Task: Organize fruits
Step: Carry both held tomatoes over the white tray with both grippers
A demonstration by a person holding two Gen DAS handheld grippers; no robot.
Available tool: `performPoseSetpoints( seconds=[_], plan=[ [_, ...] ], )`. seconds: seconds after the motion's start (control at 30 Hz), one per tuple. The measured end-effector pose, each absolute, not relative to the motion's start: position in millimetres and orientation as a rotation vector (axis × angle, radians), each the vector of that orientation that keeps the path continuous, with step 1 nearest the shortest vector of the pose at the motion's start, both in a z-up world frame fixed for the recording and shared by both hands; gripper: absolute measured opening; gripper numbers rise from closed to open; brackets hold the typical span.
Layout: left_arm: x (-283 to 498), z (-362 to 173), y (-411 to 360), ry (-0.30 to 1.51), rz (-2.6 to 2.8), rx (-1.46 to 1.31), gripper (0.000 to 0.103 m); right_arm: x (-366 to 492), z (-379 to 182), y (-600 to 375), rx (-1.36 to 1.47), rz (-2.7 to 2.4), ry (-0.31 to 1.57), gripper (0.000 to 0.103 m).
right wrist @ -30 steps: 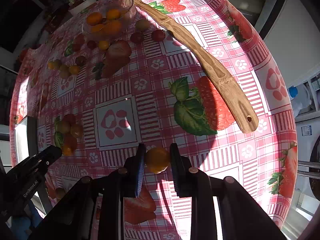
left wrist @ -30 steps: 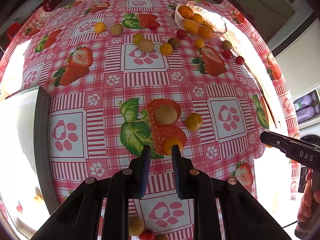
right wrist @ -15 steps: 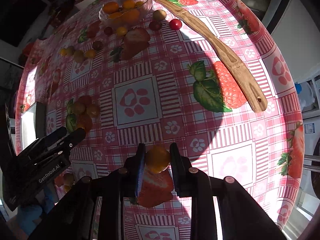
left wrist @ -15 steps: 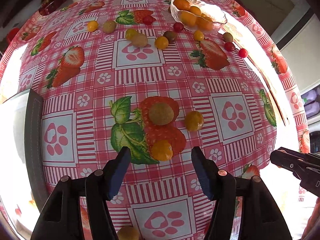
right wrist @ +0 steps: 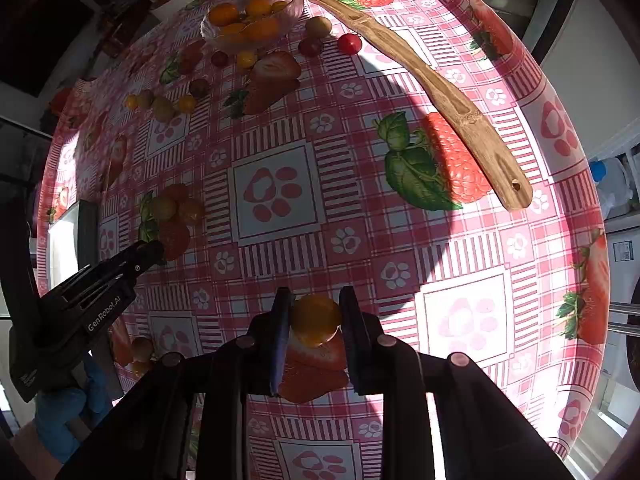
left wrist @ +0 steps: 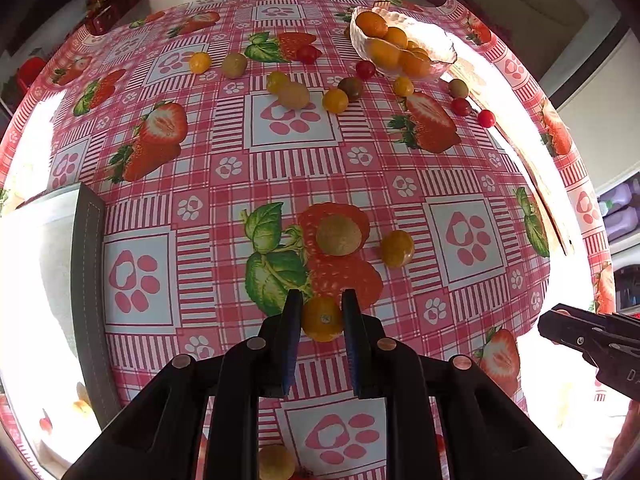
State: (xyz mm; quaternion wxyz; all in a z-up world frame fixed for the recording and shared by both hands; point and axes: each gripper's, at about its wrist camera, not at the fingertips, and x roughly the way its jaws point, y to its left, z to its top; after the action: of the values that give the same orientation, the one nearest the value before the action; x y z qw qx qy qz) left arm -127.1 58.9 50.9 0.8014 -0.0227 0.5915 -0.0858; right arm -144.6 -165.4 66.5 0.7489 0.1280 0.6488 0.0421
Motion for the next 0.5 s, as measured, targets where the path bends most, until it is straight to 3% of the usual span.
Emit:
performPoseSetpoints(
  seconds=[0.5],
  plan=[
    [-148,86,148,1.195,-0.078,-0.160,0.021,-128,86,-63,0.166,0.272,1.404,0.027]
  ],
)
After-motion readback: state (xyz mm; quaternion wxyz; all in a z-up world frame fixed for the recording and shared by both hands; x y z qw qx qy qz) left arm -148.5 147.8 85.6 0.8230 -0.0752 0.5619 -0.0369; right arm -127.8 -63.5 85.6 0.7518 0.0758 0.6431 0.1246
